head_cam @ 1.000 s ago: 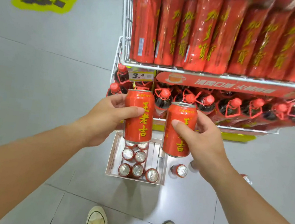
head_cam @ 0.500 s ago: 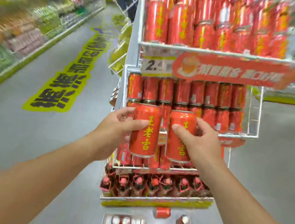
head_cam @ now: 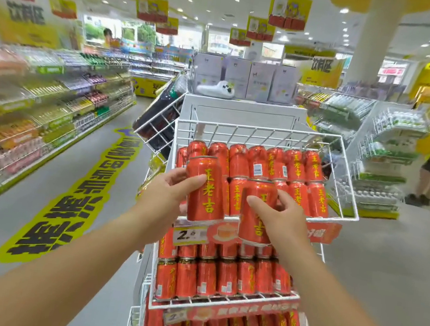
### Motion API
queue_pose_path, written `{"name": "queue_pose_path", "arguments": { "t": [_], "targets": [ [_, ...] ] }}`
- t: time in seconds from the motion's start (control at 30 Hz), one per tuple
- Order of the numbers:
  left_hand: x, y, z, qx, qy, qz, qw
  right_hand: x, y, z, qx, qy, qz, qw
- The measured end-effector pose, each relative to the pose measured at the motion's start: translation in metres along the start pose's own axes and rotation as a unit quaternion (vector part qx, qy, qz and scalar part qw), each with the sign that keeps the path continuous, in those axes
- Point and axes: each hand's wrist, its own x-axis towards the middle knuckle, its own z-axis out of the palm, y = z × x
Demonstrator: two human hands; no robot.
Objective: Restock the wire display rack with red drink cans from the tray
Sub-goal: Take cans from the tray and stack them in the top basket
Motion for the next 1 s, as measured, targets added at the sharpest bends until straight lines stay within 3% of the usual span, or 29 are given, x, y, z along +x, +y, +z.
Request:
{"name": "queue_pose_path", "arguments": {
  "t": [0.33, 0.5, 0.63, 0.8, 1.0],
  "targets": [
    [0.081, -0.018, 0.069, -0.076, 0.053, -0.064, 0.994, 0.127, 0.020, -0.026, -0.011, -0.053, 0.010, 0.998],
    [0.116, -0.037, 0.080, 0.011, 0.111, -0.048, 0.993, 0.169, 0.036, -0.027, -0.045, -0.095, 0.002, 0.994],
    [0.135, -0.053, 0.077, 0.186, 0.163, -0.023, 0.969, 0.183, 0.052, -0.026, -0.078, -0.112, 0.029, 0.990],
    [0.143, -0.066, 0.084, 0.471, 0.146, 0.023, 0.870, 0.190, 0.071, -0.023, -0.132, -0.122, 0.051, 0.982],
    [0.151, -0.073, 0.077, 0.677, 0.122, 0.034, 0.725, 0.190, 0.079, -0.027, -0.154, -0.146, 0.054, 0.976]
  ]
}}
